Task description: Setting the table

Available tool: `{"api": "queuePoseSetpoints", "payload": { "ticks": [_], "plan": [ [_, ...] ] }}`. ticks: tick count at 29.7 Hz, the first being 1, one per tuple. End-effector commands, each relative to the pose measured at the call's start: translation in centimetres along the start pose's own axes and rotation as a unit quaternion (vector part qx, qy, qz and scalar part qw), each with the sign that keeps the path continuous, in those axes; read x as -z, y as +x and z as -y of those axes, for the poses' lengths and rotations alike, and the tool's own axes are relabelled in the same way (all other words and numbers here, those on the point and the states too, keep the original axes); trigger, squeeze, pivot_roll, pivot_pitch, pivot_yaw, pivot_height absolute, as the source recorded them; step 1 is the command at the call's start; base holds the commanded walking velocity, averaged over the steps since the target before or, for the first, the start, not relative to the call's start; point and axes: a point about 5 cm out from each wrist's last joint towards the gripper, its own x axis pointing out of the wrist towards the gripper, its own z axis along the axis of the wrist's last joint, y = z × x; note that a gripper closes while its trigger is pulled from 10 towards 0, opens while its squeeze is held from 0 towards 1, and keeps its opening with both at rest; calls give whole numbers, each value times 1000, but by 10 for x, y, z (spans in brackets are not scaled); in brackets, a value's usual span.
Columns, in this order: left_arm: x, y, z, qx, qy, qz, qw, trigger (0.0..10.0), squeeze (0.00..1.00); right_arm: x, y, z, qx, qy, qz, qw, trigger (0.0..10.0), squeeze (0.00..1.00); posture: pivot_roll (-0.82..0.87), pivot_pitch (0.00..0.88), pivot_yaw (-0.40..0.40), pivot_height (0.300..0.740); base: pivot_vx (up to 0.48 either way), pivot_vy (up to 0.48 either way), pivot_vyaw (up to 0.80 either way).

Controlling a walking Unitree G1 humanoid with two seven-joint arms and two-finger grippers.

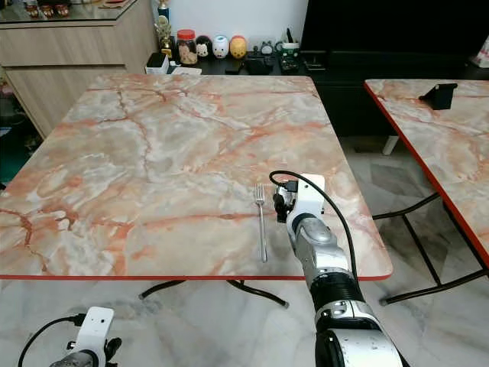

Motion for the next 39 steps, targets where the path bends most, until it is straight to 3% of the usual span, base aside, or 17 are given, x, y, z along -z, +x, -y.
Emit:
{"api": "queuePoseSetpoints", "payload": {
  "ticks": [1, 32, 39],
  "plan": [
    [6, -1, 2, 5, 12, -8, 1000, 10000, 0, -2, 2, -4, -7, -3, -8, 1000, 10000, 0, 19, 3, -22, 740, 0, 0, 0],
    [7, -1, 4, 7, 12, -7, 1000, 10000, 0, 8, 5, -2, 8, -8, -37, 999, 10000, 0, 22, 0, -39, 740, 0, 0, 0],
    [8, -1, 5, 8, 8, -9, 1000, 10000, 0, 12, 4, 3, 16, -40, -48, 998, 10000, 0, 18, 0, -39, 740, 0, 0, 0]
  ]
}}
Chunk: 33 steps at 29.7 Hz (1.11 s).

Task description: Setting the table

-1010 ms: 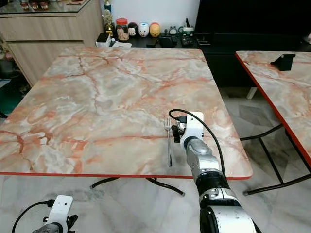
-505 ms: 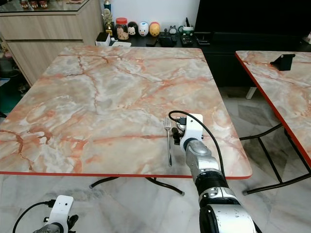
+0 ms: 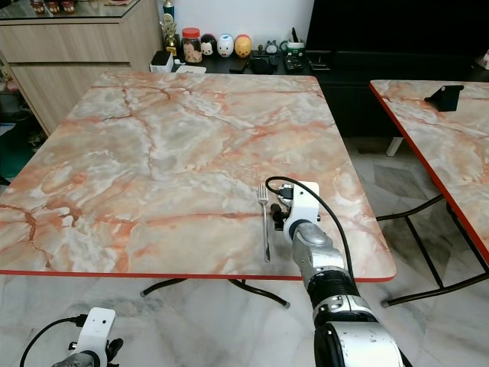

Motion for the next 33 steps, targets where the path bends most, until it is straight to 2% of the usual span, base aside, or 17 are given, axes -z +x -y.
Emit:
{"api": "queuePoseSetpoints", "payload": {
  "ticks": [1, 8, 10, 11, 12, 13, 14, 15, 33],
  "plan": [
    [7, -1, 2, 4, 7, -10, 1000, 10000, 0, -3, 1, 1, 3, -14, -1, 1000, 10000, 0, 18, 0, -39, 740, 0, 0, 0],
    [7, -1, 2, 3, 6, -10, 1000, 10000, 0, -2, 1, 2, 4, -16, -5, 1000, 9922, 0, 17, 5, -40, 740, 0, 0, 0],
    [8, -1, 2, 3, 6, -10, 1000, 10000, 0, -1, 1, 2, 4, -15, -7, 1000, 9098, 0, 17, 5, -40, 740, 0, 0, 0],
    [8, -2, 2, 3, 5, -10, 1000, 10000, 0, -1, 1, 2, 4, -15, -7, 1000, 9098, 0, 17, 5, -40, 740, 0, 0, 0],
    [8, -2, 2, 2, 5, -10, 1000, 10000, 0, 0, 1, 2, 4, -15, -7, 1000, 3843, 0, 19, 8, -41, 740, 0, 0, 0],
    [8, -2, 2, 2, 5, -10, 1000, 10000, 0, 0, 1, 2, 5, -15, -8, 1000, 1490, 0, 20, 9, -41, 740, 0, 0, 0],
    [8, -2, 2, 2, 5, -10, 1000, 10000, 0, 0, 1, 2, 5, -15, -8, 1000, 1490, 0, 20, 9, -41, 740, 0, 0, 0],
    [8, -2, 1, 2, 5, -10, 1000, 10000, 0, 0, 1, 3, 5, -15, -8, 1000, 0, 0, 20, 9, -41, 740, 0, 0, 0],
    [7, -1, 2, 5, 6, -10, 1000, 10000, 0, -1, 1, 2, 2, -15, -1, 1000, 0, 0, 22, 14, -37, 740, 0, 0, 0]
  ]
}}
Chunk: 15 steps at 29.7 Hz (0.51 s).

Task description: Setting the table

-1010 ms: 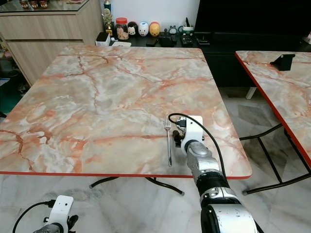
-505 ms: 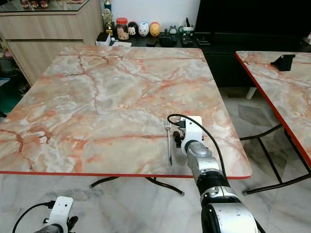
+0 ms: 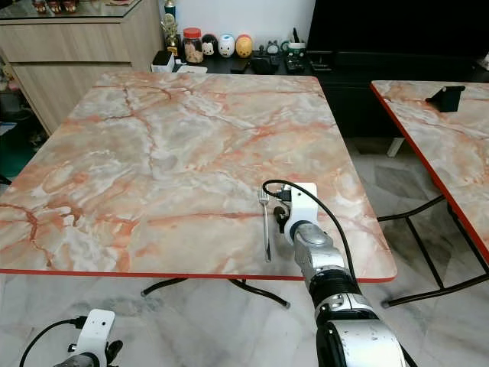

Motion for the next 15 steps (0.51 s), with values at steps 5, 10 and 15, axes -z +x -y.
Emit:
{"api": "queuePoseSetpoints", "payload": {
  "ticks": [5, 10, 15],
  "plan": [
    [5, -1, 2, 6, 11, -7, 1000, 10000, 0, 2, 0, 3, 5, 1, 0, 1000, 0, 0, 22, 15, -37, 740, 0, 0, 0],
    [6, -1, 2, 6, 12, -8, 1000, 10000, 0, 3, 0, 3, 5, 1, -2, 1000, 0, 0, 22, 15, -37, 740, 0, 0, 0],
    [6, -1, 2, 9, 17, -9, 1000, 10000, 0, 3, 0, 4, 5, 2, -2, 1000, 0, 0, 22, 15, -37, 740, 0, 0, 0]
  ]
}}
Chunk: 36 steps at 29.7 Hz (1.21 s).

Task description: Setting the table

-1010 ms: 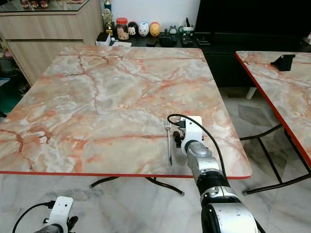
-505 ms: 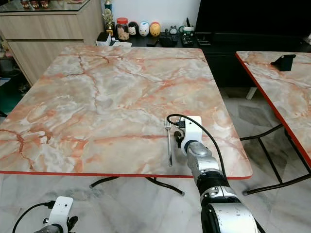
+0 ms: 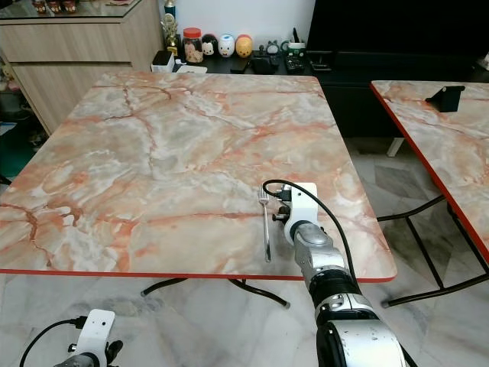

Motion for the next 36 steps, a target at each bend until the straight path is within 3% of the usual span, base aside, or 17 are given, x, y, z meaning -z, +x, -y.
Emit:
{"api": "queuePoseSetpoints", "payload": {
  "ticks": [1, 17, 28, 29, 31, 32, 36],
  "plan": [
    [6, -1, 1, 8, 16, -8, 1000, 10000, 0, 4, 0, 3, 5, 2, -3, 1000, 0, 0, 26, 17, -37, 740, 0, 0, 0],
    [4, -1, 2, 9, 23, -6, 1000, 10000, 0, 11, -1, 2, 9, 6, -9, 1000, 0, 0, 29, 15, -33, 740, 0, 0, 0],
    [5, -1, 3, 7, 23, -4, 1000, 10000, 0, 11, -4, 14, 38, 5, 14, 999, 0, 0, 33, 16, -35, 740, 0, 0, 0],
    [5, -1, 3, 7, 22, -4, 1000, 10000, 0, 9, -5, 16, 45, -1, 23, 999, 4980, 0, 31, 16, -34, 740, 0, 0, 0],
    [5, -1, 3, 7, 21, -4, 1000, 10000, 0, 7, -5, 17, 49, -5, 29, 998, 4980, 0, 31, 16, -34, 740, 0, 0, 0],
    [4, -1, 3, 6, 21, -3, 1000, 10000, 0, 6, -6, 18, 50, -10, 39, 998, 10000, 0, 31, 16, -34, 740, 0, 0, 0],
    [3, -1, 2, 1, 15, 4, 1000, 10000, 0, -3, -14, 23, 58, -32, 97, 993, 10000, 0, 33, 13, -34, 740, 0, 0, 0]
  ]
}}
